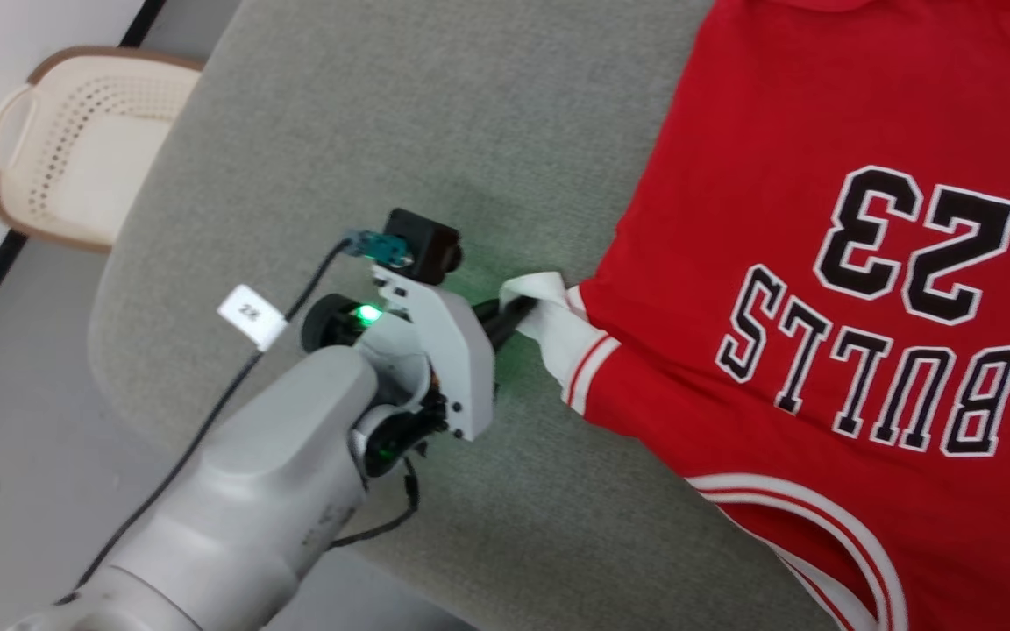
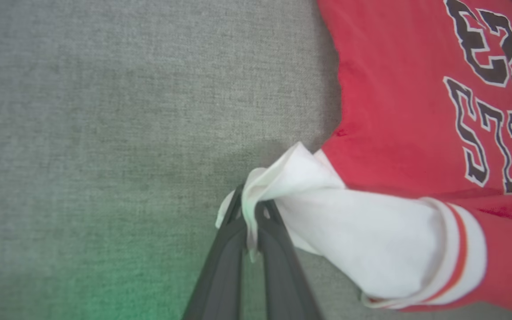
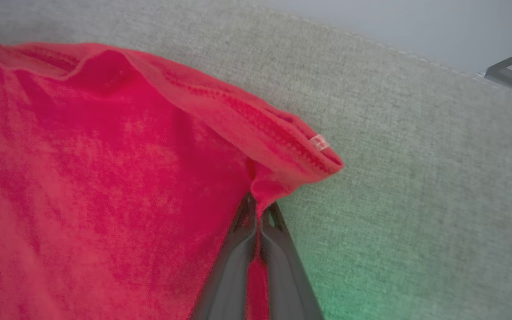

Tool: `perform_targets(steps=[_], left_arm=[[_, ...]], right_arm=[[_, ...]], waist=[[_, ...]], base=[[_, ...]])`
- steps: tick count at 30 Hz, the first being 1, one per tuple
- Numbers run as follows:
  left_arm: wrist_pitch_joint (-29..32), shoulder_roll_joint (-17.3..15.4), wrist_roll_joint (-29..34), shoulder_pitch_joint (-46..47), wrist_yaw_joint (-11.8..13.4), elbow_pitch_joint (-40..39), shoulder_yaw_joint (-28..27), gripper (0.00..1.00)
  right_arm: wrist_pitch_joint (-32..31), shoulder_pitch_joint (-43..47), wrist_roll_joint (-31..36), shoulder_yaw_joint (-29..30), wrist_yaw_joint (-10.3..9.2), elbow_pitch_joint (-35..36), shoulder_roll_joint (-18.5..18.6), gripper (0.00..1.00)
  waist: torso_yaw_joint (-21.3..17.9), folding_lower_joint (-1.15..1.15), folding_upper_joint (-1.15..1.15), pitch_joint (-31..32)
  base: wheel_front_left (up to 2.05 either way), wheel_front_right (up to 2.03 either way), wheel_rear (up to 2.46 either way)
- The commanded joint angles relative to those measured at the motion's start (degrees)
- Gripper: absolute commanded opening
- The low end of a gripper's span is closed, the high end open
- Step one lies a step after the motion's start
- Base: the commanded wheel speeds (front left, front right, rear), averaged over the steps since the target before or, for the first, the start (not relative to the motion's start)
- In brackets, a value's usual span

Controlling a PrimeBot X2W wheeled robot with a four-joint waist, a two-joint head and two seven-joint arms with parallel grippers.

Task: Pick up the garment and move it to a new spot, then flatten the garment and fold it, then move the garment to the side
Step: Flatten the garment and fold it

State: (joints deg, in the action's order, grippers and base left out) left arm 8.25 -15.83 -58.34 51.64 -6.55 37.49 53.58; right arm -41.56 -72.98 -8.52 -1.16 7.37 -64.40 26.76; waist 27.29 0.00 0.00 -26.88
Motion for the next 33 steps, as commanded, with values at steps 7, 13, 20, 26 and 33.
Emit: perform_targets(steps=[7, 13, 20, 26, 33], left_arm=[[-0.14, -4.10, -1.26, -1.99, 0.50, 3.58, -0.96, 0.00], [0.07, -7.31, -1.85, -3.47, 1.34, 3.17, -1.80, 0.00], [0.49, -10.98, -2.75, -5.75, 2.88, 1.26, -2.78, 0.00], [0.76, -14.25, -3.71, -8.32, 5.25, -2.57, -3.66, 0.00], [1.61, -17.27, -4.64, -10.65, 8.03, -7.61, -4.57, 0.00]], right_arm=[[-0.39, 4.08, -1.21, -2.05, 0.20, -0.83, -2.72, 0.00], [-1.06, 11.22, -7.95, -5.97, 0.08, 3.57, -3.22, 0.00], [-3.84, 22.04, -16.56, -10.20, 0.07, 14.37, -1.25, 0.00], [-8.44, 35.06, -23.77, -9.41, 0.07, 29.54, 1.82, 0.00], [-15.09, 51.85, -25.33, -1.35, 0.07, 47.04, 1.18, 0.00]], waist=[[-6.39, 0.00, 0.00, 4.45], [-10.87, 0.00, 0.00, 7.20], [-14.90, 0.00, 0.00, 9.59], [-18.38, 0.00, 0.00, 11.41], [-20.90, 0.00, 0.00, 12.25]], base=[[0.00, 0.00, 0.00], [0.00, 0.00, 0.00], [0.00, 0.00, 0.00], [0.00, 0.00, 0.00], [0.00, 0.00, 0.00]])
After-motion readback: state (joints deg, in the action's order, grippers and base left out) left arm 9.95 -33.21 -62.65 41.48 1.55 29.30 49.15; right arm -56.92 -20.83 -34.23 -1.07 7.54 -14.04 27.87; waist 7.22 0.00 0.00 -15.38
